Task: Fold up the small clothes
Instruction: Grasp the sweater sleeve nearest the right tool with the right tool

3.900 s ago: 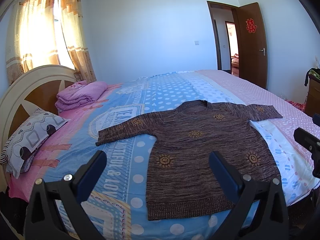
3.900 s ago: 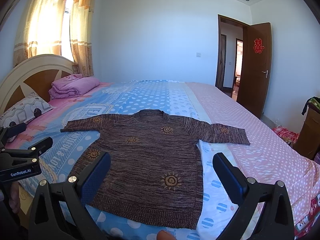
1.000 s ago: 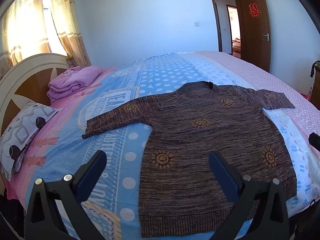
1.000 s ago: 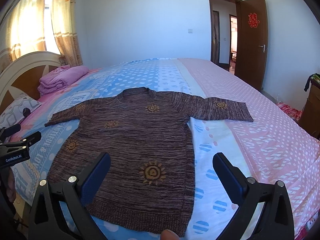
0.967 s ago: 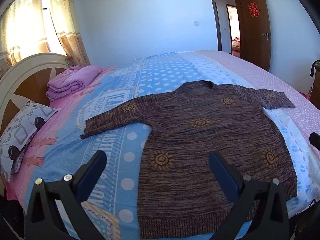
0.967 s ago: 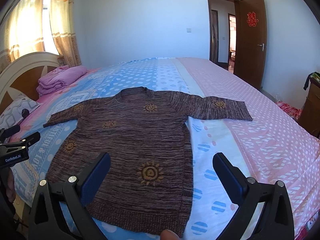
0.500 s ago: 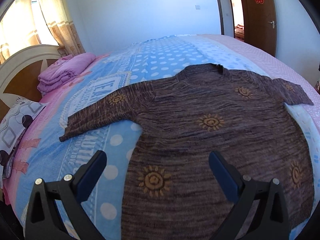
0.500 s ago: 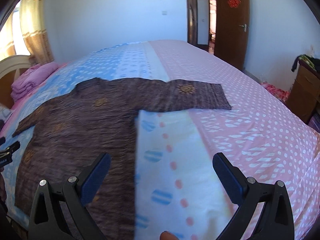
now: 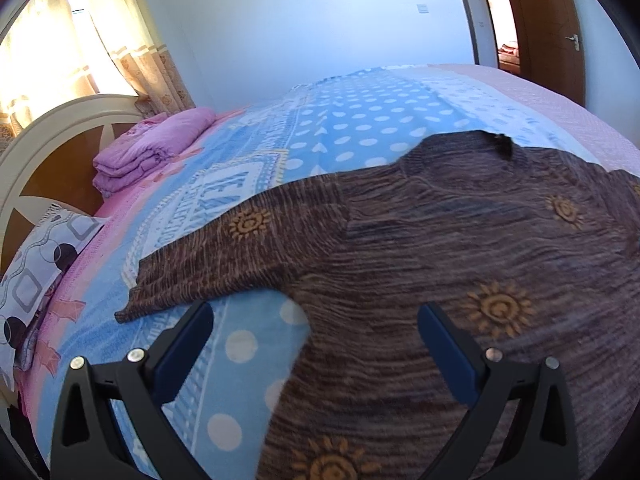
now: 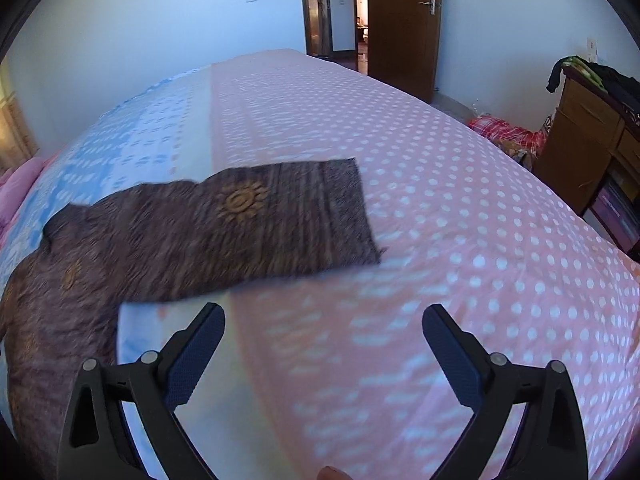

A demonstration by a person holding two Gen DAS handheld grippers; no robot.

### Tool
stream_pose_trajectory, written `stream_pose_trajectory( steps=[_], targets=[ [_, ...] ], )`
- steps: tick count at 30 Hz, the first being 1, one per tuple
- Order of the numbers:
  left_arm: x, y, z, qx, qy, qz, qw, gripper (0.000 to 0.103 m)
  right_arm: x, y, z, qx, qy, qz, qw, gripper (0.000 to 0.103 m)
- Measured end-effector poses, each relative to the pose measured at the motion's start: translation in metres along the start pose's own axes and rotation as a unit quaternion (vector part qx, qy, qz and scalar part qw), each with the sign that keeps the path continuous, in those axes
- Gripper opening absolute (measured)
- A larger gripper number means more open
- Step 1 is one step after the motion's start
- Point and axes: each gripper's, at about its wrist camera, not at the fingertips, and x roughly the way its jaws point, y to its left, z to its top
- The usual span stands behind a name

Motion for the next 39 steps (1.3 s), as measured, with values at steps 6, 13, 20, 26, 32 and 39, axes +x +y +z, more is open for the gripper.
stream_pose_trajectory(
  steps=[6, 13, 20, 26, 32, 39],
  targets=[
    [0.024, 0.010, 0.002, -0.019, 0.017, 0.017, 0.9995, 0.103, 0.044, -0.024, 0.038, 0.037, 0.020, -0.022, 0.999, 0.080],
    [0.038, 0.013, -0.003, -0.024, 0.028, 0.029, 0.9989, 0.103, 0.080, -0.019, 0.054, 0.035, 0.047, -0.037, 0.998, 0.060],
    [0.038, 0.018, -0.007, -0.040, 0.029, 0.015, 0.9987, 0.103, 0.067, 0.013, 0.056, -0.017, 0.045, -0.016, 0.999, 0.007],
    [0.031, 0.028, -0.007, -0.057, 0.014, 0.010, 0.9982, 0.103, 0.029, 0.037, 0.072, -0.037, 0.010, 0.011, 0.999, 0.007],
    [0.029, 0.039, -0.008, -0.078, 0.005, 0.000, 0.9969, 0.103, -0.021, 0.094, 0.094, -0.075, -0.037, 0.043, 0.996, 0.007],
    [0.027, 0.049, -0.010, -0.093, -0.001, -0.022, 0.9955, 0.103, -0.066, 0.175, 0.102, -0.132, -0.061, 0.085, 0.986, 0.007]
  ],
)
